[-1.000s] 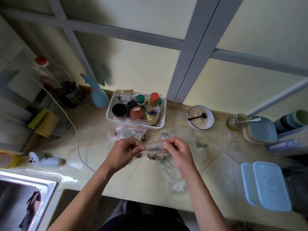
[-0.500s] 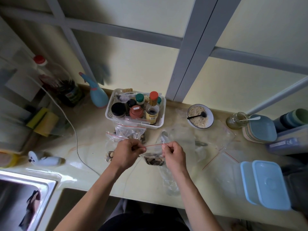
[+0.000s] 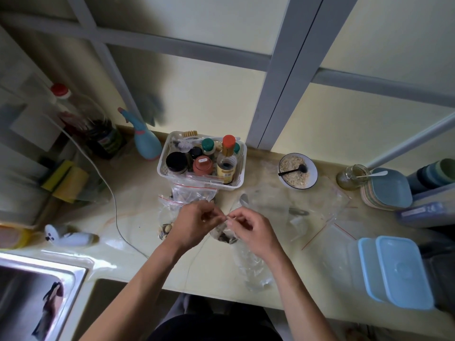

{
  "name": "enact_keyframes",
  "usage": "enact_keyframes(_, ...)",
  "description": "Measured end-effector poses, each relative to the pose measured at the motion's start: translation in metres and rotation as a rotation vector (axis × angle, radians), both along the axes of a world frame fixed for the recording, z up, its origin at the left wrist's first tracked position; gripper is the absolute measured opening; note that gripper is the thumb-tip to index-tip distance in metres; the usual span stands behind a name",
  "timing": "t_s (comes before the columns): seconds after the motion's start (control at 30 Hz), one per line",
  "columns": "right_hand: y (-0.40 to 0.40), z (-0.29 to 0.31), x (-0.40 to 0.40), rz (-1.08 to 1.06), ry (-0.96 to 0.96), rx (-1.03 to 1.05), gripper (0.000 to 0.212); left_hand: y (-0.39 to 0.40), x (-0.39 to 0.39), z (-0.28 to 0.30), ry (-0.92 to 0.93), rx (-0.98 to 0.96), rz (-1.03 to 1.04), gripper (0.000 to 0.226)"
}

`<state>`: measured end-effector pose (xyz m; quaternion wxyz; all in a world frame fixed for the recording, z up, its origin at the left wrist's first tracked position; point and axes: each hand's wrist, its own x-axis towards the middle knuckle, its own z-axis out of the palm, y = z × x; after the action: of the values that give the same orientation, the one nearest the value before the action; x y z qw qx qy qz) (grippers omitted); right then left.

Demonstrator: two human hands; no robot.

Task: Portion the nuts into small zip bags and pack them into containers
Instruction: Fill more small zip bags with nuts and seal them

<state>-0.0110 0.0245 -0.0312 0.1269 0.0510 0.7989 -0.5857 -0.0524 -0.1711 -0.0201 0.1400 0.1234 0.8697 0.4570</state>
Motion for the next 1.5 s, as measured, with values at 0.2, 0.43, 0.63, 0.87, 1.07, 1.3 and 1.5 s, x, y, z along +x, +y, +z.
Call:
enact_keyframes(0.2,-0.013,0.000,-0.002,0.023,0.151,0.224,0.023,0.000,0.002,0.000,0.007,-0.003,0.079,0.008)
enact_keyframes(0.43,-0.021,-0.005,-0.005,0.026,0.135,0.244,0.021,-0.006,-0.001,-0.001,-0.096,0.024,0.117,0.012)
enact_keyframes(0.63,-0.020,0.006,-0.017,-0.011,-0.048,-0.123,0.021,-0.014,0.000,0.002,-0.378,0.384,0.035,0.019)
enact_keyframes(0.87,-0.025,-0.003,-0.029,-0.003,-0.179,0.064,0.030,-0.009,-0.006,-0.022,-0.378,0.336,0.086,0.012)
enact_keyframes(1.07,-0.020,-0.034,-0.034,0.099,-0.232,0.377,0.031,-0.009,-0.017,-0.043,-0.421,0.155,0.158,0.013)
enact_keyframes(1.3,-0.010,-0.062,-0.057,-0.184,-0.225,0.298,0.032,-0.015,-0.037,-0.038,-0.319,0.089,0.267,0.016)
enact_keyframes(1.5,-0.013,-0.085,-0.071,-0.207,-0.200,0.410,0.022,-0.014,-0.051,-0.037,-0.351,0.095,0.275,0.020)
